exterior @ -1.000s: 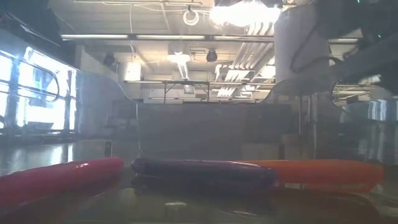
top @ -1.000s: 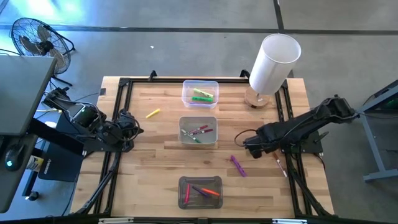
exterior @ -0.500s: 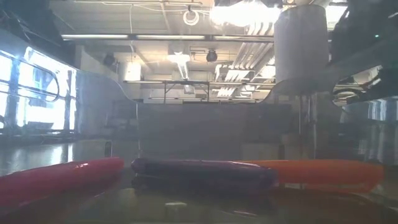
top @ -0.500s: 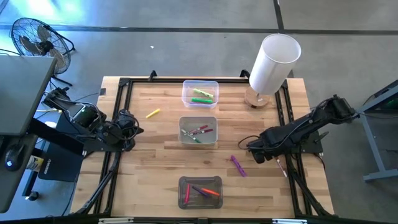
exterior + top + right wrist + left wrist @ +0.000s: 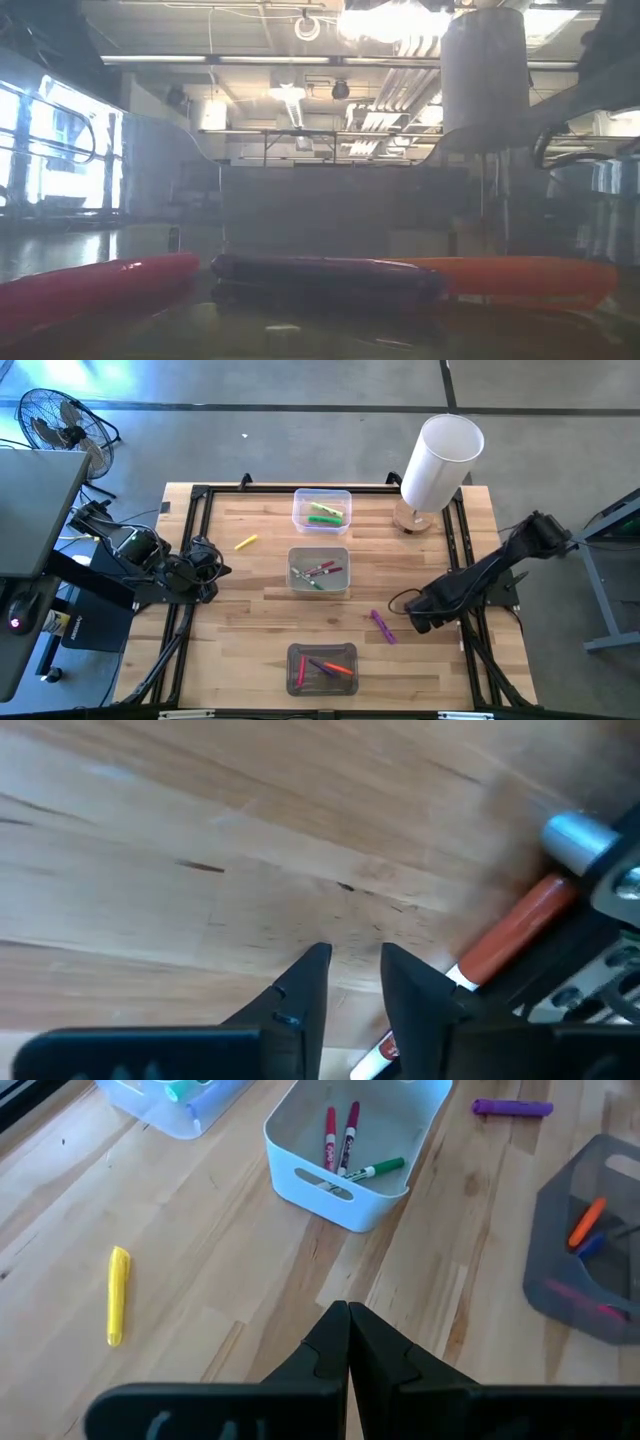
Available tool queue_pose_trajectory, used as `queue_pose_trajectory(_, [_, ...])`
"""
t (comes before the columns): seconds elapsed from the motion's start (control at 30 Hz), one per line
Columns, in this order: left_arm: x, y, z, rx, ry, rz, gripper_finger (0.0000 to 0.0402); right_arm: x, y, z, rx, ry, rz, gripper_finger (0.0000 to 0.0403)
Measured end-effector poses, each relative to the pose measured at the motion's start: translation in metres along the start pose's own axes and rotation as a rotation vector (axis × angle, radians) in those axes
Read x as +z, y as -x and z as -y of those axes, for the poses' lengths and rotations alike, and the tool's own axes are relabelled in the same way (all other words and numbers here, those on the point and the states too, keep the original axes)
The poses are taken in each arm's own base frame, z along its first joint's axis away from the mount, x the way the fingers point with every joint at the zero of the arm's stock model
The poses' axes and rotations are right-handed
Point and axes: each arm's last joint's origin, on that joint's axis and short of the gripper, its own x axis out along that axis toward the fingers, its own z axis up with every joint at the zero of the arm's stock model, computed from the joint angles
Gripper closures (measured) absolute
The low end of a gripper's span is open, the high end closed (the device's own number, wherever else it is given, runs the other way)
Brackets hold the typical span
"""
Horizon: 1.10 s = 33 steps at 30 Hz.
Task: Pick & Place Markers
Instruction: Put the brown marker into the gray bin
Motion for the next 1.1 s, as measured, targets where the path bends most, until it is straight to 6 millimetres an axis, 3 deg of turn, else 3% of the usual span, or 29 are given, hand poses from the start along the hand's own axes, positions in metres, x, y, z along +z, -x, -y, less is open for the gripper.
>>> queue_pose_trajectory(0.37, [0.0, 0.0, 0.0, 0.01, -0.005, 0.007, 0.0401, -0.011, 0.02, -0.021, 0.093, 0.048, 0.053, 0.0344])
queue_pose_trajectory(0.6, [0.0, 0.0, -0.001, 0.011, -0.013, 0.007, 0.0401, -0.027, 0.036, -0.016, -0.033, -0.04, 0.032, 0.0395])
queue_pose_trajectory(0.93, [0.0, 0.0, -0.001, 0.012, -0.04, 0.007, 0.0401, -0.028, 0.014, 0.008, -0.179, -0.257, 0.137, 0.0401])
queue_pose_trajectory(1.1, [0.0, 0.0, -0.001, 0.012, -0.04, 0.007, 0.0401, -0.024, 0.004, 0.019, -0.233, -0.3, 0.109, 0.0402])
